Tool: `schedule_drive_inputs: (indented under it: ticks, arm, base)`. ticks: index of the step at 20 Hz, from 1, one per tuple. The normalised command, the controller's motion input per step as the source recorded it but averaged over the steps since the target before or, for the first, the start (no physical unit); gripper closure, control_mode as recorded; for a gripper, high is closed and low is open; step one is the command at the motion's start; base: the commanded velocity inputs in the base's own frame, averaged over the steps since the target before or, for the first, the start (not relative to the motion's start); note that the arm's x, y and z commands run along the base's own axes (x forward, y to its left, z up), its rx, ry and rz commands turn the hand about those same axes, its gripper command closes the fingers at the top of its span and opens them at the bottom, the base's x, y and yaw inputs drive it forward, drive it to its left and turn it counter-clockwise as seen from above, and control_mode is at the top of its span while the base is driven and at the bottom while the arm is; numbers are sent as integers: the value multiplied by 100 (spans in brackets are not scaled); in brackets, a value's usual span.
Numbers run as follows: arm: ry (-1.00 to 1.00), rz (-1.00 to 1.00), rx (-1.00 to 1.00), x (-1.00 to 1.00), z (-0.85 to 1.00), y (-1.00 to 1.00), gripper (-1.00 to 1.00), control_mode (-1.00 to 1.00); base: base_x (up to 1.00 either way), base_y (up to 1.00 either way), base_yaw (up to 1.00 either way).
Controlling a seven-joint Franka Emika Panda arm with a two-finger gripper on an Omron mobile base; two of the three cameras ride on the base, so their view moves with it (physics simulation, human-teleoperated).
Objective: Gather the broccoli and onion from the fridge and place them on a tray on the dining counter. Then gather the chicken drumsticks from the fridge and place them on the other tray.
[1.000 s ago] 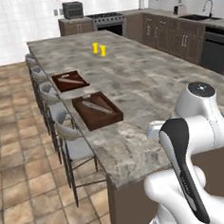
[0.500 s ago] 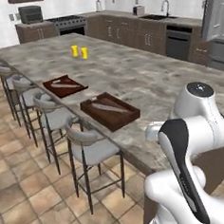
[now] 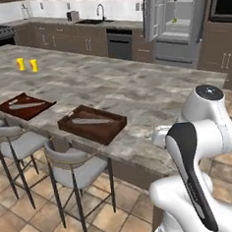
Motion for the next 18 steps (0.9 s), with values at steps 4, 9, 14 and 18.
schedule_drive_inputs:
  ticks: [4, 9, 14, 18]
  arm:
    - [0, 0, 0, 0, 0, 0, 100, 100]
    - [0, 0, 0, 0, 0, 0, 100, 100]
    - [0, 0, 0, 0, 0, 0, 100, 100]
    - [0, 0, 0, 0, 0, 0, 100, 100]
  base:
    - [-6, 100, -47]
    - [-22, 99, -47]
    - [47, 82, -64]
    - [10, 87, -62]
